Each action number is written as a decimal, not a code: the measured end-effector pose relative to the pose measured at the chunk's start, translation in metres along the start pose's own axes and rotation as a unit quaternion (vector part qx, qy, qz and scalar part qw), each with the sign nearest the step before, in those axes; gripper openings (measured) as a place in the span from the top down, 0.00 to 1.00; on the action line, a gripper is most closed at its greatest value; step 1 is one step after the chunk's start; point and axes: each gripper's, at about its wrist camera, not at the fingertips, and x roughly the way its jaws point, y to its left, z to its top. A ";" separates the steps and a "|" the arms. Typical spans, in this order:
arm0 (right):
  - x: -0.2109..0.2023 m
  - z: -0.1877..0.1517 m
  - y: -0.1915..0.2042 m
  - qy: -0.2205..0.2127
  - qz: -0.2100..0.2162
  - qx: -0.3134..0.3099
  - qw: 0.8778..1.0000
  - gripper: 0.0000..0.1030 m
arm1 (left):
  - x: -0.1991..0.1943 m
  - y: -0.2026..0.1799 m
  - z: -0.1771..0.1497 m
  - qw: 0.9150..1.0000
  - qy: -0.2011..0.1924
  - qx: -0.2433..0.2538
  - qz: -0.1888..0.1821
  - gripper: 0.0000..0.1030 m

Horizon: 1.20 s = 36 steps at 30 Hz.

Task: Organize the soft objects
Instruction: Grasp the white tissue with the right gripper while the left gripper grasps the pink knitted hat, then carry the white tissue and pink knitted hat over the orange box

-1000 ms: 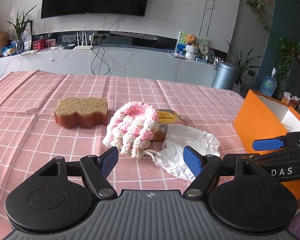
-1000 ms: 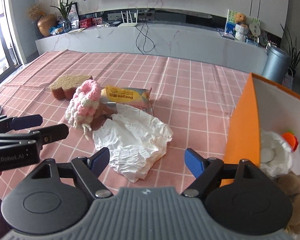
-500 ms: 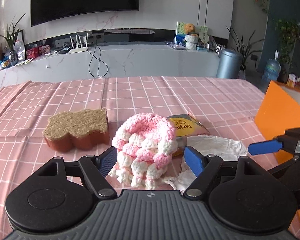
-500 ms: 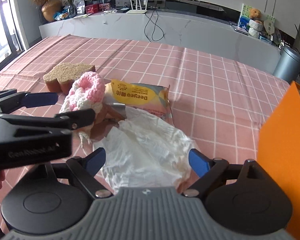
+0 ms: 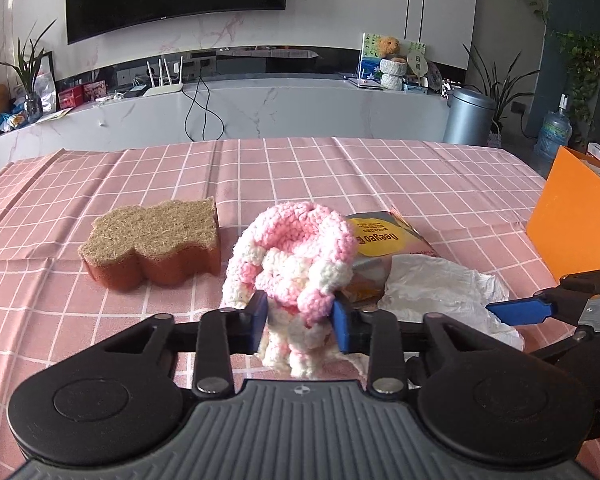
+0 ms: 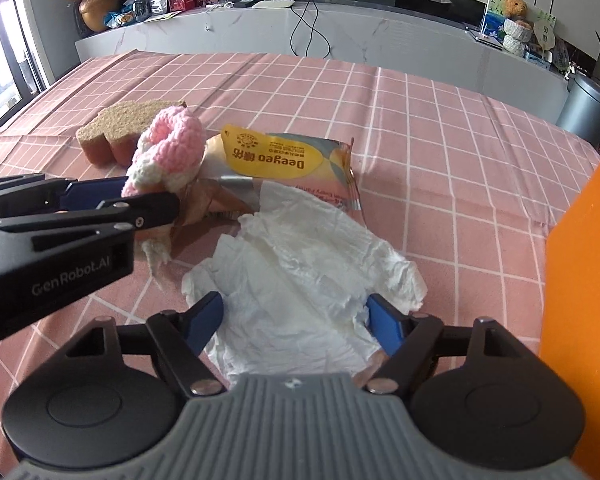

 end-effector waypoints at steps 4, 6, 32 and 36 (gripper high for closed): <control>-0.003 -0.002 -0.003 -0.004 0.000 0.004 1.000 0.38 | -0.009 -0.004 -0.003 1.000 0.001 -0.003 0.004 0.74; -0.005 -0.002 -0.004 -0.007 0.000 -0.002 1.000 0.43 | -0.014 -0.004 -0.005 1.000 0.001 -0.008 0.004 0.74; -0.104 -0.051 -0.002 -0.078 0.017 0.018 0.997 0.75 | -0.096 -0.032 -0.020 0.999 -0.025 -0.020 -0.004 0.74; -0.134 -0.055 -0.006 -0.108 0.013 0.019 0.994 0.75 | -0.111 -0.039 -0.017 0.999 -0.039 -0.014 -0.009 0.74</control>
